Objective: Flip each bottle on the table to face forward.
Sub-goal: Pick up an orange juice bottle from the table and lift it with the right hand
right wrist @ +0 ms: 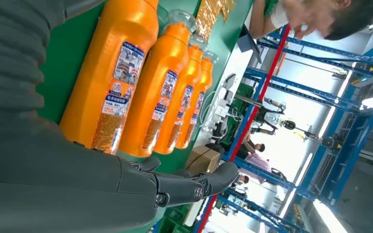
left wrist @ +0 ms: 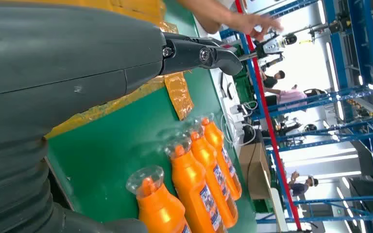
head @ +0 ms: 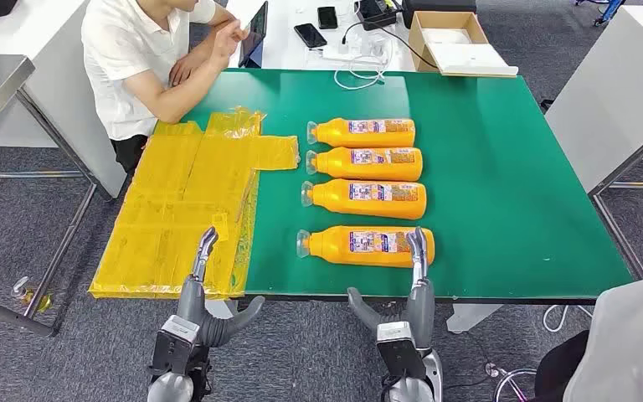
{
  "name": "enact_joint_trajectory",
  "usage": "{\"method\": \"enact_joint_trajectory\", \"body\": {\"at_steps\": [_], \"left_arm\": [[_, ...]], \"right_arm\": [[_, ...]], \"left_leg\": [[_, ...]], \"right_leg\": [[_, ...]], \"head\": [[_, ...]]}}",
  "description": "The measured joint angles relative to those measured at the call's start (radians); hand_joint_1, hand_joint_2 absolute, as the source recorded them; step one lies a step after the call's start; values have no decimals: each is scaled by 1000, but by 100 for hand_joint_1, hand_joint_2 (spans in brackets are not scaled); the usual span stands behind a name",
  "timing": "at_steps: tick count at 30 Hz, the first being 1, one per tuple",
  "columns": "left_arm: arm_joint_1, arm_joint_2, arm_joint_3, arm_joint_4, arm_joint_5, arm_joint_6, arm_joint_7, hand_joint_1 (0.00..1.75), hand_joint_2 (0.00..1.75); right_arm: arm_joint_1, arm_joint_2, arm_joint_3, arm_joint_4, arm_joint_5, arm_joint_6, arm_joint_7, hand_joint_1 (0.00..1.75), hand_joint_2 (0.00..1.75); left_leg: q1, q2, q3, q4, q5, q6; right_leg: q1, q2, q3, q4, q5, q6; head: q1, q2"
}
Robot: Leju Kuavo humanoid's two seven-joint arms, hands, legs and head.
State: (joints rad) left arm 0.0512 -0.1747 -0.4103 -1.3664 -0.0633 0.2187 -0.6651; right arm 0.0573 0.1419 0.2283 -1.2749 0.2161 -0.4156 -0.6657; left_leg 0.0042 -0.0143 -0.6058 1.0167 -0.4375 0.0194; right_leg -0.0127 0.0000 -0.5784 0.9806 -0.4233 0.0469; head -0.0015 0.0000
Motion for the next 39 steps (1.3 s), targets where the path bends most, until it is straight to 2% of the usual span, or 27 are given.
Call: {"method": "enact_joint_trajectory", "body": {"at_steps": [3,7,11,16,22,27,33,39], "left_arm": [[-7,0,1,1,9,-21,0,0,175],[-40,-3,1,25,21,-61,-6,0,175],[-79,-14,1,71,34,-86,-28,0,175],[-100,-23,-1,95,41,-98,-33,0,175],[-108,-25,-1,102,41,-100,-33,0,175],[-109,-25,-1,102,32,-100,-30,0,175],[-119,-29,-4,107,29,-111,-24,0,175],[-131,-35,-11,113,29,-113,-24,0,175]], "right_arm": [[-13,-3,0,3,47,-9,13,0,175],[-84,-33,4,53,203,-47,70,0,175],[-182,-100,4,136,331,-57,137,0,175],[-291,-201,1,235,461,-16,224,0,175],[-354,-257,4,317,529,30,280,0,175],[-383,-282,16,384,526,149,313,0,175],[-382,-288,48,444,495,263,286,0,175],[-380,-290,69,469,486,279,274,0,175]], "left_leg": [[0,0,0,0,0,0],[0,0,0,0,1,1],[-1,0,0,0,2,2],[-3,-1,0,1,3,3],[-3,-1,-1,1,2,3],[-3,-1,-1,1,2,3],[-3,-1,-1,1,2,3],[-3,-1,-1,1,2,3]], "right_leg": [[0,0,0,0,0,0],[0,0,0,0,1,1],[-1,0,0,0,2,3],[-3,0,0,0,3,4],[-3,0,0,0,3,4],[-2,0,0,0,3,4],[-3,0,0,0,3,4],[-2,0,0,0,3,4]], "head": [[0,0],[0,0],[0,0],[0,0],[0,0],[0,0],[0,0],[0,0]]}}
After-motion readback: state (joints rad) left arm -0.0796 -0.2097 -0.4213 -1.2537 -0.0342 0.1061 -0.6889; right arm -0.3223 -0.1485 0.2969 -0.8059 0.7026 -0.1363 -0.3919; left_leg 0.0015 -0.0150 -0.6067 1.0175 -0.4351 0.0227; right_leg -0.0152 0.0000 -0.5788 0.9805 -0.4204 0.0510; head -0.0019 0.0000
